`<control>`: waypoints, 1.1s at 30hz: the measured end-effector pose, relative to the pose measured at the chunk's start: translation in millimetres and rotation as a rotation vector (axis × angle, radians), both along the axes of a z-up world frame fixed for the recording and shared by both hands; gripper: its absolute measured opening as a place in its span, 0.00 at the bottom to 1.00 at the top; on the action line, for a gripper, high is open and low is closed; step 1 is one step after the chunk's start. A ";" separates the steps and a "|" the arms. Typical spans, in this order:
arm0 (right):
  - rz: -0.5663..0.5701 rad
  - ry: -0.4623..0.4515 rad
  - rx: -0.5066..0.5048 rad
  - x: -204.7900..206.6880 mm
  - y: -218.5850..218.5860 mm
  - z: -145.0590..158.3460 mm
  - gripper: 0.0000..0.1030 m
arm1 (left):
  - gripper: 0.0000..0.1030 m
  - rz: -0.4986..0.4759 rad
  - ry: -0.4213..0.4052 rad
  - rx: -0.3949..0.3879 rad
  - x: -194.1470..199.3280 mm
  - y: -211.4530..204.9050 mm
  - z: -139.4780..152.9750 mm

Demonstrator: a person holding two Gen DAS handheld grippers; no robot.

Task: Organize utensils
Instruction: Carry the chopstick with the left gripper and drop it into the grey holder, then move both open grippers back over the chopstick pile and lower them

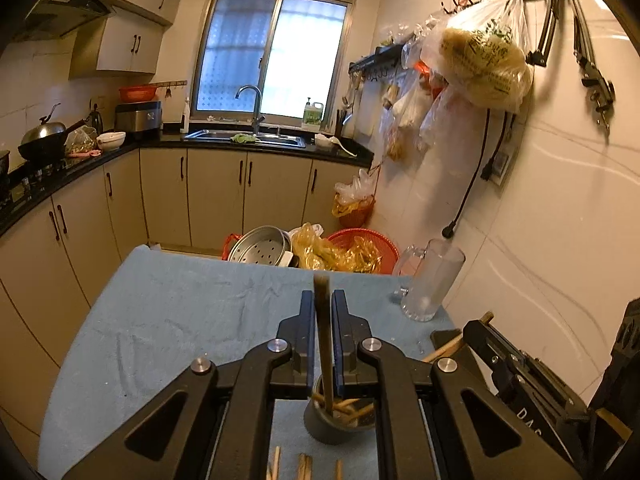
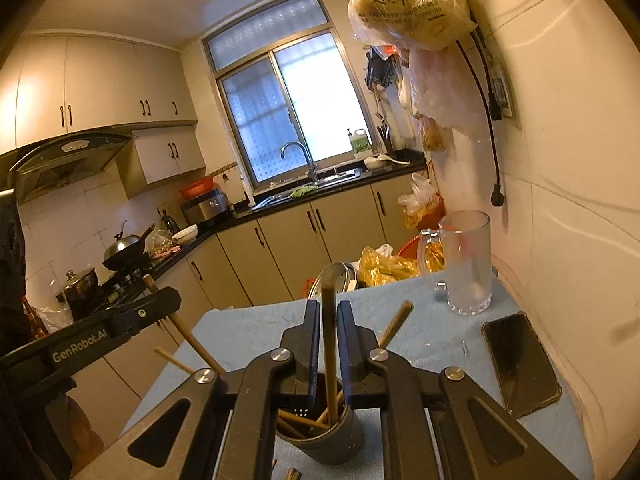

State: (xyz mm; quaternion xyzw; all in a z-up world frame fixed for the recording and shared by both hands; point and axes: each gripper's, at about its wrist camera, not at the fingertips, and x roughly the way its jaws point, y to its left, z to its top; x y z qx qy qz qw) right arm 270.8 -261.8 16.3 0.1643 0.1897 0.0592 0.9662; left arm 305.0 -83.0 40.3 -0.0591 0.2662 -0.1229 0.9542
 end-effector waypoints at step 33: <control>0.147 0.222 0.047 -208.2 29.4 -37.1 0.34 | 0.52 0.088 0.251 0.010 -210.0 91.4 -61.1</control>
